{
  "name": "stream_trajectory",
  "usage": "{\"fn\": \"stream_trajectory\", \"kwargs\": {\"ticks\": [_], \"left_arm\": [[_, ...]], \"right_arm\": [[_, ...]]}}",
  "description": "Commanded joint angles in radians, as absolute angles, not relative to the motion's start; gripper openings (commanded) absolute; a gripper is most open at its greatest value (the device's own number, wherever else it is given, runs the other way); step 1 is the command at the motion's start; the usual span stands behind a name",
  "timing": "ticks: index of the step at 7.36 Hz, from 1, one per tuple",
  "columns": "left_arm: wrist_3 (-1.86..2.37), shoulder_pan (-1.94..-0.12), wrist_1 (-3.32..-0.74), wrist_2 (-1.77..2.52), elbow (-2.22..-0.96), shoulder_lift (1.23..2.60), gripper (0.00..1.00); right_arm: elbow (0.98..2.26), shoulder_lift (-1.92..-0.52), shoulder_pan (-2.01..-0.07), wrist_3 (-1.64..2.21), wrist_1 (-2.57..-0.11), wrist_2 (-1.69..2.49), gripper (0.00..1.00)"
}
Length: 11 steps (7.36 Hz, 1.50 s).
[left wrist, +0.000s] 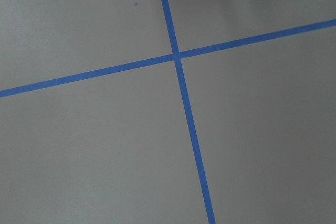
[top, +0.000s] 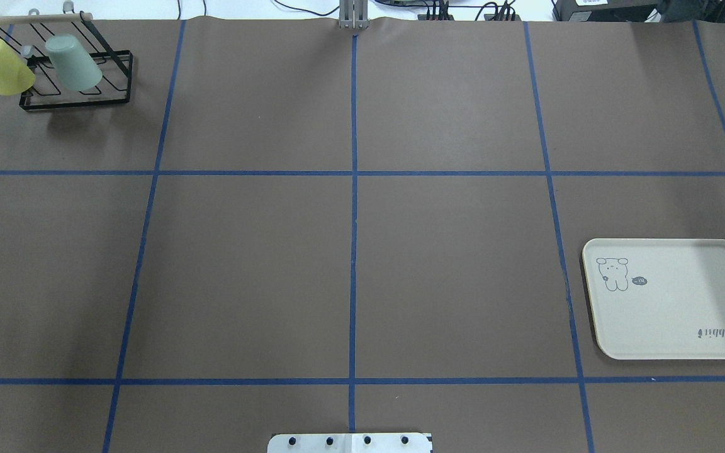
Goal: Left arm grabs green cup and hands to right arm on tray
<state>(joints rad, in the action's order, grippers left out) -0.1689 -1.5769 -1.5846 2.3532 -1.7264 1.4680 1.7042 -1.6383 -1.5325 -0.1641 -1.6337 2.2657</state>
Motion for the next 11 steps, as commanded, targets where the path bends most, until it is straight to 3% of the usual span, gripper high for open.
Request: {"fn": "stream_trajectory", "kwargs": {"ticks": [1,6,11], "left_arm": [[-0.170,-1.577,-1.604,2.353,-1.727,1.468,1.00],[-0.155,-1.545,-1.831,2.352,-1.714,1.531,1.00],[0.199,-1.476,-1.977,2.407,-1.617,1.661,1.00]], "right_arm": [[1.706,-1.637,-1.532,-0.164,-1.634,2.266,1.00],[1.715,-1.580,-1.531,-0.163,-1.606,2.269,1.00],[1.706,-1.465,-1.422,-0.069,-1.565,2.267,1.00]]}}
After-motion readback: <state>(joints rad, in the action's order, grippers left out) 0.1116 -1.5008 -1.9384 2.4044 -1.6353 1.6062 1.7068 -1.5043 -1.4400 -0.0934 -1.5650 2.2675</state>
